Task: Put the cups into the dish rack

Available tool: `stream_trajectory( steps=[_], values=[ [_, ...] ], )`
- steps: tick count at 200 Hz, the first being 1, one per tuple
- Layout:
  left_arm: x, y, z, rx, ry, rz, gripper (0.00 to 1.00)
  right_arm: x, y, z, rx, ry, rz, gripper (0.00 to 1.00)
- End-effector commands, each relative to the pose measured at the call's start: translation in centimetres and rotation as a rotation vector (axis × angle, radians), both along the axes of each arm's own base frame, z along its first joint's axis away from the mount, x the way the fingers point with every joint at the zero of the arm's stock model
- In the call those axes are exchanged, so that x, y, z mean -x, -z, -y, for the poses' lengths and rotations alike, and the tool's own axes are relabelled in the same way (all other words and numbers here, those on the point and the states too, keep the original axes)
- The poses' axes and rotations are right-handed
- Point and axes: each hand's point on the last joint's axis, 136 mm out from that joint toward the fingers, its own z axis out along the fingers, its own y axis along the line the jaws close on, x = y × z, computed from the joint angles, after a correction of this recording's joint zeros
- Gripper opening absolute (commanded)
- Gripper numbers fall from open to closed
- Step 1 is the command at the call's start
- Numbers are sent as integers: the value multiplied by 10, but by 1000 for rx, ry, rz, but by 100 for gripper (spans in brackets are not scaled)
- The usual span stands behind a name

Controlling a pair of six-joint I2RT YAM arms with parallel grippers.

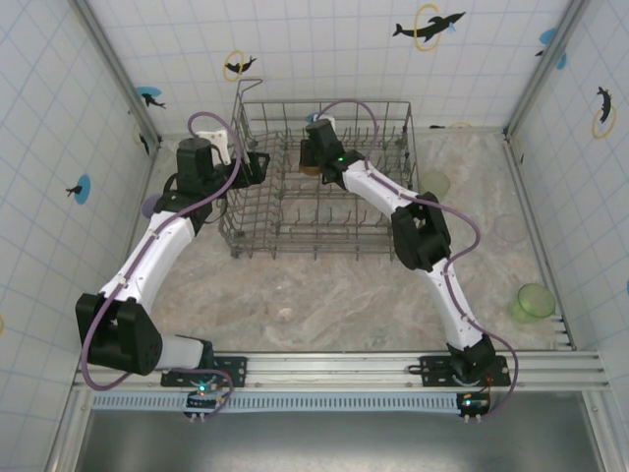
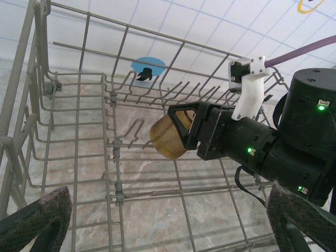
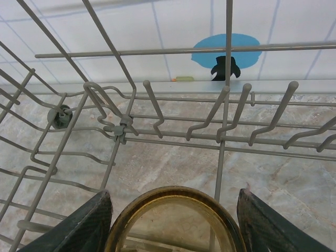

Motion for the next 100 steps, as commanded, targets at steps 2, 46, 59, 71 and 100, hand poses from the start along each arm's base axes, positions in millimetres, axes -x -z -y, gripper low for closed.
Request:
stream_trajectory(
  steps=[2, 46, 59, 71, 100],
  values=[
    [3, 22, 4, 21, 15, -77, 98, -3, 4, -15, 6, -29, 34, 63],
    [4, 21, 3, 19, 12, -74, 97, 0, -22, -24, -65, -47, 60, 79],
    [4, 21, 3, 20, 13, -75, 98, 1, -34, -25, -87, -49, 74, 81],
    [4, 21, 3, 21, 13, -75, 98, 2, -44, -25, -101, -49, 85, 83],
    [4, 20, 4, 25, 14, -71, 97, 6, -69, -23, -119, -43, 111, 88]
  ],
)
